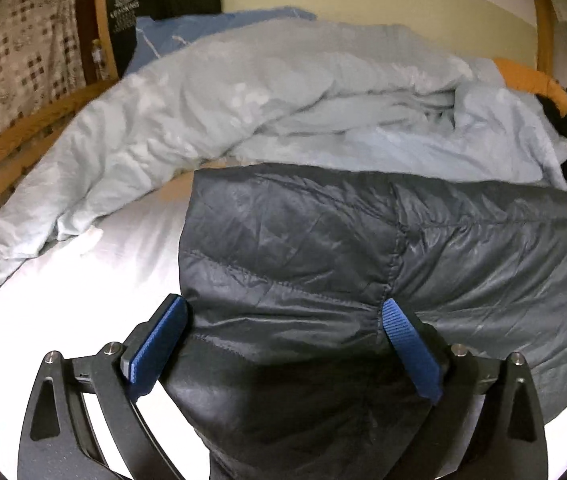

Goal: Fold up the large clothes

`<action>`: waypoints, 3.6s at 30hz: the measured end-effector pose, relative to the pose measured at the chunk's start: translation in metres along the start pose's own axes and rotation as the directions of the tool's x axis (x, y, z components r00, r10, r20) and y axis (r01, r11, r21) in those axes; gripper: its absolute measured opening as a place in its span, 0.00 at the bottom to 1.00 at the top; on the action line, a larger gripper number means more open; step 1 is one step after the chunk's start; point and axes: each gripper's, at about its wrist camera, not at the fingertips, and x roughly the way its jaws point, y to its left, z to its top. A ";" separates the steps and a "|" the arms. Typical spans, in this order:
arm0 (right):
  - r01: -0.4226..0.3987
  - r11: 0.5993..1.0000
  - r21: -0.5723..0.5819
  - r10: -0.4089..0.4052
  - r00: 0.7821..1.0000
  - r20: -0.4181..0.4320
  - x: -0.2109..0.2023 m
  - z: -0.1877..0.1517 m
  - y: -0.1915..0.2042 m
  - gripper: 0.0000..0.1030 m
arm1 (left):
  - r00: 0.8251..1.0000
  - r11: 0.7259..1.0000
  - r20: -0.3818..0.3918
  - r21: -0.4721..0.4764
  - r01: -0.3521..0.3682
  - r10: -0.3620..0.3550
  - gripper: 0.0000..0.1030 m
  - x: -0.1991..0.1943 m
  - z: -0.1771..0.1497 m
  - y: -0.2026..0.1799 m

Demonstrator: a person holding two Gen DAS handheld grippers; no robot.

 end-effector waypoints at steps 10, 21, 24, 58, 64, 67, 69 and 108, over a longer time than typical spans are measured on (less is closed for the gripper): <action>0.009 1.000 -0.004 -0.009 0.984 -0.179 0.065 -0.020 0.003 0.63 | 0.972 0.961 -0.154 -0.241 0.137 -0.177 0.97 0.059 -0.032 0.029; 0.081 0.989 -0.127 -0.092 0.992 -0.082 0.014 0.005 0.026 0.63 | 0.995 0.999 0.100 0.039 0.005 -0.009 0.88 -0.042 -0.021 -0.036; 0.009 0.997 -0.083 -0.011 0.999 -0.031 -0.016 0.011 0.033 0.65 | 0.983 0.992 0.144 0.078 0.102 -0.112 0.89 -0.052 -0.004 -0.047; 0.026 0.989 -0.143 -0.051 0.983 -0.179 0.052 -0.013 0.042 0.99 | 0.991 0.995 0.111 0.064 0.070 -0.077 0.99 -0.045 -0.002 -0.038; -0.090 0.995 0.031 0.093 0.991 -0.101 0.011 0.002 0.042 0.99 | 0.965 0.968 0.073 0.050 0.247 -0.251 0.99 -0.065 -0.010 -0.056; -0.097 0.995 0.022 0.098 0.988 -0.121 -0.006 0.005 0.059 0.99 | 0.940 0.940 0.017 -0.036 0.340 -0.340 0.99 -0.058 -0.007 -0.059; -0.073 0.997 -0.018 0.070 0.989 -0.127 -0.016 0.002 0.069 0.99 | 0.927 0.925 0.001 -0.065 0.373 -0.374 0.99 -0.053 -0.001 -0.061; -0.013 0.999 0.044 0.017 0.995 -0.095 0.019 -0.001 0.012 0.15 | 0.930 0.997 0.362 -0.060 -0.044 0.063 0.90 -0.054 0.032 -0.001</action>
